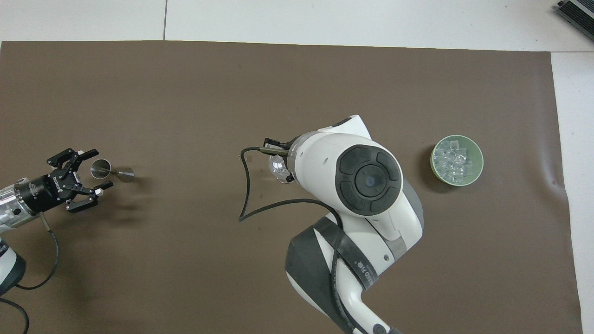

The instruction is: Pour wine and add ice with both arms

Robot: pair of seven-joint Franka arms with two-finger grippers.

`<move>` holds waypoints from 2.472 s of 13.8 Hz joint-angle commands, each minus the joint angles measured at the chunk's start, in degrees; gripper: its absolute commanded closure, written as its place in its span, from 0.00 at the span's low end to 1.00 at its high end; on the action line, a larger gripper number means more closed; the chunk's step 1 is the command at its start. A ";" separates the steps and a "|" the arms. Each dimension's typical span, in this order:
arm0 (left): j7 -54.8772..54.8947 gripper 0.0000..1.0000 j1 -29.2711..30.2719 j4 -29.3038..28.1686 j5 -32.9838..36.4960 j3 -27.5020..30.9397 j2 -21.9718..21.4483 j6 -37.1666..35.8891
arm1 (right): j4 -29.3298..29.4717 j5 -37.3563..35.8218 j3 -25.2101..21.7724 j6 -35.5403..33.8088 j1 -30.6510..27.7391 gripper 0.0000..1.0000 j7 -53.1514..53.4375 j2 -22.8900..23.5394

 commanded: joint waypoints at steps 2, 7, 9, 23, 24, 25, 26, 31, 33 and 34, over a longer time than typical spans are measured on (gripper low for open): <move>-3.03 0.00 0.87 -0.08 0.19 -0.41 -2.04 -1.35 | 0.91 -1.63 0.94 1.04 -0.07 0.99 2.06 1.56; -9.52 0.00 -0.10 1.84 0.28 -0.41 -5.29 -1.26 | 0.56 -1.63 0.95 0.86 0.02 0.62 2.06 1.57; -12.25 0.00 -0.79 3.34 0.54 -0.58 -6.61 -0.65 | 0.56 -1.63 0.95 0.77 0.02 0.48 2.06 1.57; -19.73 0.00 -13.44 17.57 16.25 -0.85 -12.94 12.00 | 1.27 -6.55 -3.35 -0.63 -1.74 0.00 -0.66 -1.06; -19.73 0.00 -14.94 18.80 19.41 -0.85 -13.55 13.23 | 1.27 -6.55 -3.97 -1.68 -2.52 0.00 -2.15 -1.77; -19.82 0.00 -16.08 19.95 22.14 -0.85 -13.73 14.11 | 1.35 -6.55 -4.50 -2.91 -3.14 0.00 -3.64 -2.38; -19.13 0.00 -16.70 21.35 25.04 -0.85 -13.91 14.30 | 1.35 -6.55 -5.37 -4.14 -3.67 0.00 -5.05 -3.17; -9.41 0.00 -20.57 25.41 40.16 -1.02 -14.26 13.95 | 1.35 -5.50 -10.12 -10.64 -5.95 0.00 -13.66 -6.51; -4.72 0.00 -20.93 25.49 43.60 -0.94 -14.61 13.42 | 1.62 -4.27 -11.87 -13.71 -6.66 0.00 -16.47 -8.09; -4.01 0.00 -21.02 25.58 46.13 -1.02 -14.61 13.24 | 2.05 -2.79 -13.10 -15.03 -6.75 0.00 -18.40 -8.80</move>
